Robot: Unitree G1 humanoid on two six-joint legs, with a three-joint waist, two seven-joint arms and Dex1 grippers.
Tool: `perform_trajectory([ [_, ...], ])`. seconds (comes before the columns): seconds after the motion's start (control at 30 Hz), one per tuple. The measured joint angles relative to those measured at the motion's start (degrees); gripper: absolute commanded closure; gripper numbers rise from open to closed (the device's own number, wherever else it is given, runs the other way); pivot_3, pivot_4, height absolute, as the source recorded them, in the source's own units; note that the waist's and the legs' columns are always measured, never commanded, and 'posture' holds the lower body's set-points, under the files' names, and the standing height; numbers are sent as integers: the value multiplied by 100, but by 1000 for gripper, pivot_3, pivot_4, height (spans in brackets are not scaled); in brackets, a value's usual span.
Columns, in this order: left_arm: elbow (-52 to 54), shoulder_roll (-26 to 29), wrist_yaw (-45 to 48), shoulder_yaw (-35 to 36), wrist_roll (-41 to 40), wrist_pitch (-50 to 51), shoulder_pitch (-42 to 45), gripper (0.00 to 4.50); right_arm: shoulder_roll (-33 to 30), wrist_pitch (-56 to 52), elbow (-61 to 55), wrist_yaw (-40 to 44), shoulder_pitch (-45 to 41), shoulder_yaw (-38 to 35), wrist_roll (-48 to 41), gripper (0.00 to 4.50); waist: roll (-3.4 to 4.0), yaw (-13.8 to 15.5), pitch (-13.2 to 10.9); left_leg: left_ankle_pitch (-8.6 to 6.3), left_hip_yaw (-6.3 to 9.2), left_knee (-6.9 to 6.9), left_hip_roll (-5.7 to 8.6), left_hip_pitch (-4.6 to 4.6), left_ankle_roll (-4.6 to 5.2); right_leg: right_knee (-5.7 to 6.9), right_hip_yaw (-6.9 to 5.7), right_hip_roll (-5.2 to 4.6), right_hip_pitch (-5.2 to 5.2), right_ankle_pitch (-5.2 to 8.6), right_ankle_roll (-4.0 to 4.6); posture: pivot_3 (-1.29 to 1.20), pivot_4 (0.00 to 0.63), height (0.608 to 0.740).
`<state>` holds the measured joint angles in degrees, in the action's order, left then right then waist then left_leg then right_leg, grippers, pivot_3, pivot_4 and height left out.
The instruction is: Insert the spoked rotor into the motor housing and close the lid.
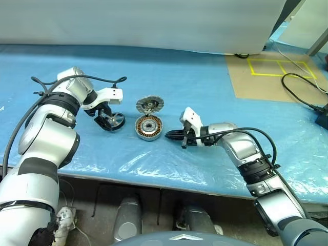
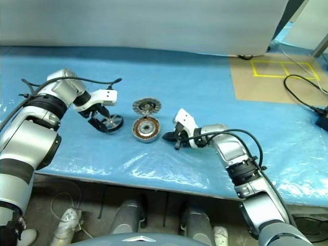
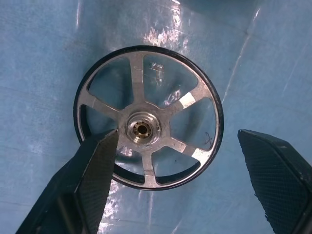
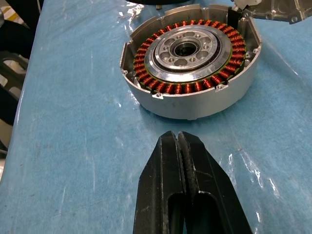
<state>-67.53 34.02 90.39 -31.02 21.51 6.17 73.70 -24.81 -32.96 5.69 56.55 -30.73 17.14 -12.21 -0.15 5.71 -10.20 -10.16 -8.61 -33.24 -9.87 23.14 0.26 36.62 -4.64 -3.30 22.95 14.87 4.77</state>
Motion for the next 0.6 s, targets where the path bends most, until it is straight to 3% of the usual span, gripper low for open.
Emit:
perform_trajectory([
  [0.6,-410,-92,-242,317,123,-120,286,366,-77,-332,-392,-77,55,9,100,4474,-7,5,-4,0,1,-1,0,0,0,0,-1,0,-1,0,-1,0,150,740],
])
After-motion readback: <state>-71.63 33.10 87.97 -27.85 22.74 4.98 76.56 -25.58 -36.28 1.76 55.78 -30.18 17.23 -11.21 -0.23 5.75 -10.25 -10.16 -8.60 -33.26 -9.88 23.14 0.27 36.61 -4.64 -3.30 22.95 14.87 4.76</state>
